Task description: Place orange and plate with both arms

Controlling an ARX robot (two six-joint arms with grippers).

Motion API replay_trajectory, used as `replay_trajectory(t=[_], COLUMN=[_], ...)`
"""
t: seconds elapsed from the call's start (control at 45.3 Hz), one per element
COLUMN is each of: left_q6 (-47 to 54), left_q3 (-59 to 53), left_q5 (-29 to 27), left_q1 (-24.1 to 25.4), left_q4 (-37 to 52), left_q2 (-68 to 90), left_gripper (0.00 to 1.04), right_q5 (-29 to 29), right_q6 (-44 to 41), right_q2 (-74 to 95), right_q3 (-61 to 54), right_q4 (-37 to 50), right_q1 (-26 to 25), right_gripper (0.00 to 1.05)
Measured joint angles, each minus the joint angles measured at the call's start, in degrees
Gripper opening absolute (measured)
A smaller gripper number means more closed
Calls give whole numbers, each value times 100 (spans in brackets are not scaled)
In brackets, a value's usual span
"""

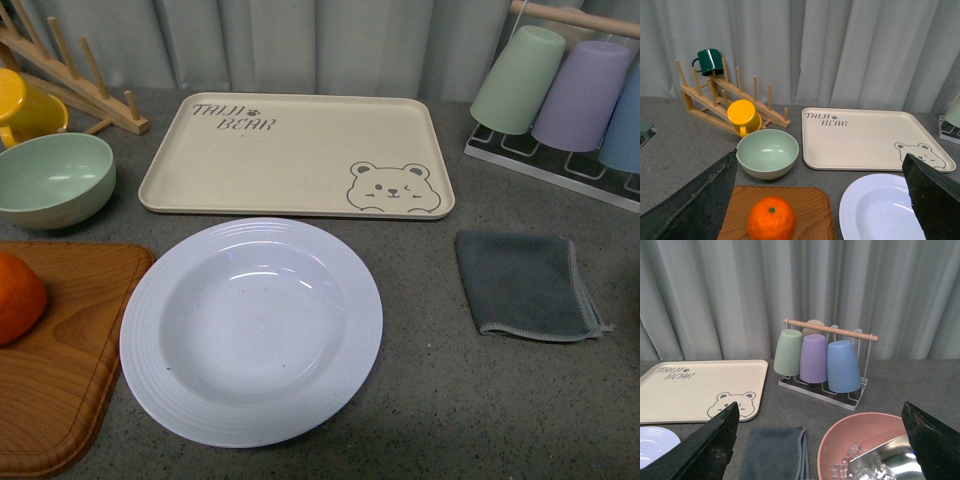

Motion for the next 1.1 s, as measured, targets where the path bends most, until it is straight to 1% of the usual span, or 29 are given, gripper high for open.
replay_trajectory(t=[0.949, 0.971, 1.016, 1.038, 1.06, 1.104], left_q6=[-2, -48, -278, -507, -608, -787], left_q3=[0, 13, 118, 151, 151, 153], left_q5=[-9, -181, -807, -1270, -1370, -1338], left_q1=[0, -59, -238, -328, -326, -234], left_q4=[0, -66, -411, -483, -463, -330], left_q2=[0, 44, 238, 538, 669, 992], left_gripper=[98, 98, 98, 98, 98, 98], right_q5=[0, 0, -2, 0, 2, -2], right_q6=[0, 0, 0, 0, 0, 0], right_q2=[0, 0, 0, 0, -2, -2], right_q3=[0, 0, 0, 0, 0, 0], right_q4=[0, 0, 0, 0, 0, 0], right_q1=[0, 0, 0, 0, 0, 0], right_gripper=[95, 95, 95, 95, 95, 95])
